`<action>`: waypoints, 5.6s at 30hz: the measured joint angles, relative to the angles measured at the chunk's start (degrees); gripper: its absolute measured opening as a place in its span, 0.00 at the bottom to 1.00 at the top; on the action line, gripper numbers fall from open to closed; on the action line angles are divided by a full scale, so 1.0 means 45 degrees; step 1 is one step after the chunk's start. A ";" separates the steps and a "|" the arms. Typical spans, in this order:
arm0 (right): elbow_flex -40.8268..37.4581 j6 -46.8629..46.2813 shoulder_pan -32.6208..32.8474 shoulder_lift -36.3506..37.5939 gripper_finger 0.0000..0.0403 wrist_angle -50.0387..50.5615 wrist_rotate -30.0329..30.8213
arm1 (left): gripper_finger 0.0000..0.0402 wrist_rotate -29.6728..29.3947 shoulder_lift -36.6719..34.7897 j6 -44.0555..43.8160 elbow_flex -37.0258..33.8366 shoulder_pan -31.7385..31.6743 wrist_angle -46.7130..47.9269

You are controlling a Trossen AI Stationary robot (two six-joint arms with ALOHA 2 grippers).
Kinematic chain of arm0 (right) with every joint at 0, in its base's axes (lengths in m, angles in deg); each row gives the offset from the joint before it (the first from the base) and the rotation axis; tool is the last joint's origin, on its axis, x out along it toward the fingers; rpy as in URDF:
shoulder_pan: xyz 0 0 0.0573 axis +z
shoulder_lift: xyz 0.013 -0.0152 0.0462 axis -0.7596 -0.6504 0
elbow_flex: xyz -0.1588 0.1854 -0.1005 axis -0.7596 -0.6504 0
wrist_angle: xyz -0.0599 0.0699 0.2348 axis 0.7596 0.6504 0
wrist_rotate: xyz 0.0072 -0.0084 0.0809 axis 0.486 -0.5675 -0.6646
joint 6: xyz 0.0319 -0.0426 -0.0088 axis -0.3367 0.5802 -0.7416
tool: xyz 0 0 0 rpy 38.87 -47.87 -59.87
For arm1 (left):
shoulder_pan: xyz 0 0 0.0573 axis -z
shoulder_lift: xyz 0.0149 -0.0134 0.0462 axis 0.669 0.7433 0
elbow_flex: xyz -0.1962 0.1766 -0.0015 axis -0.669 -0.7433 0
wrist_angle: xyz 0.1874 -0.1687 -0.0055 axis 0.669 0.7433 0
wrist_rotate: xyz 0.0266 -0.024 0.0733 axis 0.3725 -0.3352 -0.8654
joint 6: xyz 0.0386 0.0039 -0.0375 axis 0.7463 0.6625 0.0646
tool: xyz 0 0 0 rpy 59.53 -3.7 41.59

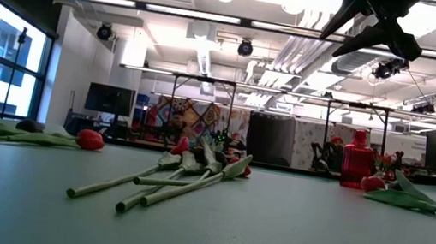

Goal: Sort flowers into vase by color
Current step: Put the orange tulip into the transparent vase, then put the red tulip into the red vase

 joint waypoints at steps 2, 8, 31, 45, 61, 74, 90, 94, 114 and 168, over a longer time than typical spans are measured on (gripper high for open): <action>0.0000 -0.0018 0.0000 0.0000 0.37 0.0000 0.0001 | 0.00 -0.0149 0.0004 0.0366 0.0000 0.0000 -0.0235; 0.0000 -0.0248 0.0000 0.0000 0.37 -0.0046 0.0003 | 0.00 -0.0402 0.0009 0.1026 0.0000 0.0000 -0.0375; 0.0000 -0.0336 0.0000 0.0000 0.37 -0.0117 -0.0002 | 0.00 0.0519 0.0378 0.1640 0.0005 0.0015 -0.0759; 0.0000 -0.0539 0.0000 0.0000 0.37 -0.0117 -0.0094 | 0.00 0.1101 0.0378 0.1024 0.0005 0.0015 -0.0751; 0.0000 -0.0578 0.0000 0.0000 0.37 -0.0112 -0.0691 | 0.00 0.1401 0.0387 0.1259 -0.0692 0.0497 -0.0396; 0.0000 -0.0563 0.0000 0.0000 0.37 -0.0107 -0.1109 | 0.04 0.1333 0.0402 0.0134 -0.0942 0.0913 0.0900; 0.0000 -0.0230 0.0010 -0.0001 0.37 -0.0185 -0.0484 | 0.43 0.1597 0.0373 -0.1565 -0.0898 0.0908 0.1546; 0.0000 -0.0165 0.0053 -0.0005 0.37 -0.0185 -0.0483 | 0.45 0.1859 0.0373 -0.2018 -0.0884 0.0908 0.1583; -0.0005 0.0427 0.0390 -0.1513 0.59 0.0200 -0.1261 | 0.55 0.5636 0.0708 -0.6323 -0.0903 0.1202 0.0610; -0.4893 0.1196 -0.2947 -0.2111 0.35 0.0528 -0.4451 | 0.47 -0.4754 0.7187 -0.2620 0.1064 -0.7289 -0.2457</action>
